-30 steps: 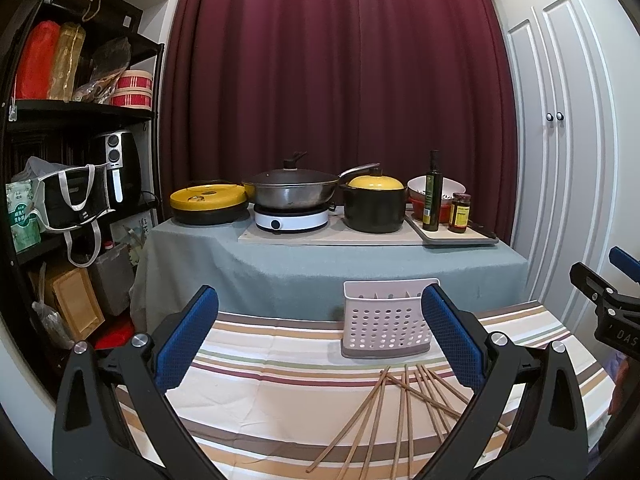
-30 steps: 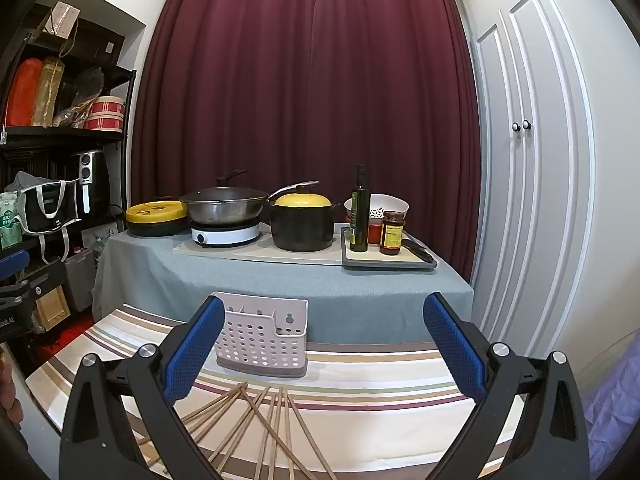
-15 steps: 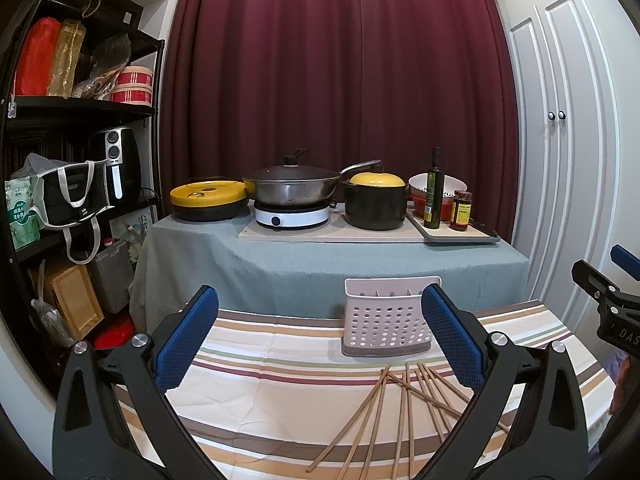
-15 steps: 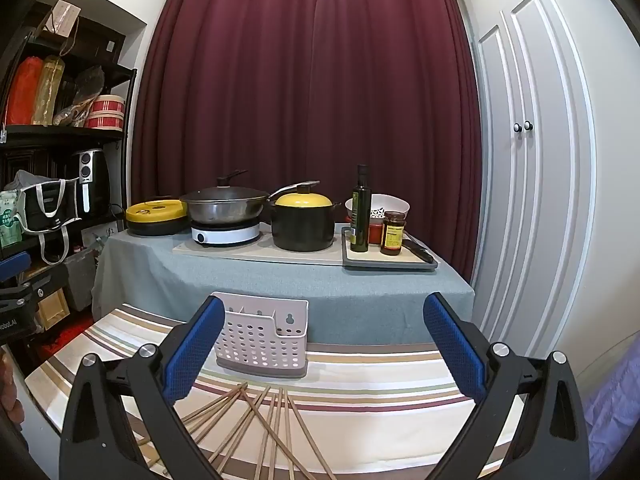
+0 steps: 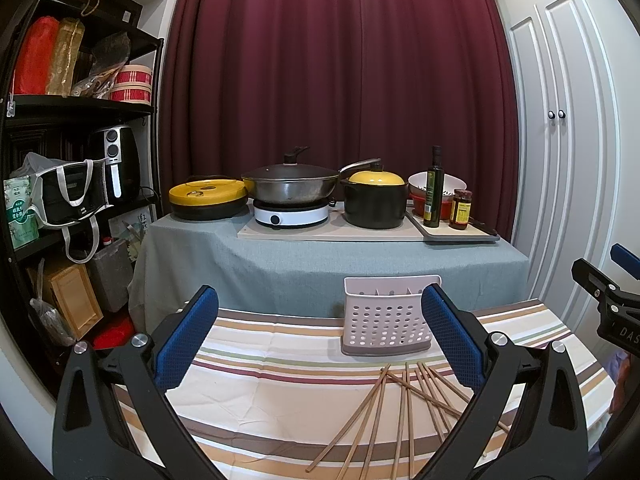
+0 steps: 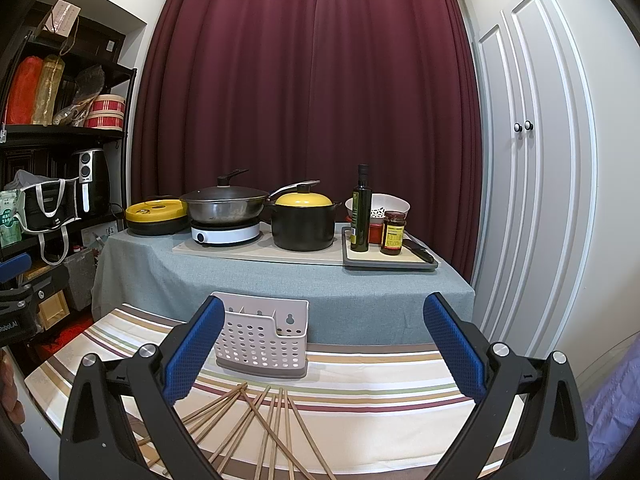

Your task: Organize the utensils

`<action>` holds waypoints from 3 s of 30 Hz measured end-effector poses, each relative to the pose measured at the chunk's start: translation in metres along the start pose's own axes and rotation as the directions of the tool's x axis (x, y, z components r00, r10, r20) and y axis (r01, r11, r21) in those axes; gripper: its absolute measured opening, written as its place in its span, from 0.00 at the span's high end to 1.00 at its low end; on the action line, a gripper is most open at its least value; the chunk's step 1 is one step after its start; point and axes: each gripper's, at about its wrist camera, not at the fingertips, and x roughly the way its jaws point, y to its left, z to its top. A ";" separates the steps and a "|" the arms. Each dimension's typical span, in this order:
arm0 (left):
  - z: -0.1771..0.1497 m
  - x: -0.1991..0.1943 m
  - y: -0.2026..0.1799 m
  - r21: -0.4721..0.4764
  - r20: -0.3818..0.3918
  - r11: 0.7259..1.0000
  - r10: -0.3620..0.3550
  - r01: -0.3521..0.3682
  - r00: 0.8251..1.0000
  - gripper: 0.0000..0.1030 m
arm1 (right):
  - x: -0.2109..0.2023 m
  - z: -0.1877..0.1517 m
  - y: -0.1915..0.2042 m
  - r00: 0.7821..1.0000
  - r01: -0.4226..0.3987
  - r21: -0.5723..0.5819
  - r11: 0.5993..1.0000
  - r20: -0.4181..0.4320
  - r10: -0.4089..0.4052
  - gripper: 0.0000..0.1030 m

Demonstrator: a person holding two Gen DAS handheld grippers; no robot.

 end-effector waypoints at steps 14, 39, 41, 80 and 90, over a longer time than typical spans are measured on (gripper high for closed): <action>0.001 0.000 0.000 -0.001 -0.001 1.000 -0.001 0.001 1.000 0.04 | 0.000 0.000 0.000 1.000 0.000 -0.001 1.000 0.000 0.000 0.06; -0.027 0.026 -0.004 0.024 -0.076 0.999 -0.020 0.022 0.997 0.04 | 0.014 -0.016 0.004 0.999 -0.025 -0.001 1.000 -0.021 0.025 0.06; -0.035 0.034 -0.003 0.024 -0.099 0.999 -0.028 0.030 0.995 0.04 | 0.022 -0.027 0.002 0.998 -0.043 -0.004 0.999 -0.041 0.043 0.06; -0.219 0.122 0.020 0.081 -0.472 0.955 -0.216 0.286 0.855 0.81 | 0.100 -0.181 -0.016 0.882 -0.144 0.062 0.988 -0.445 0.156 0.06; -0.219 0.114 0.019 0.097 -0.464 0.954 -0.208 0.283 0.861 0.92 | 0.099 -0.188 -0.014 0.874 -0.176 0.040 0.984 -0.453 0.175 0.06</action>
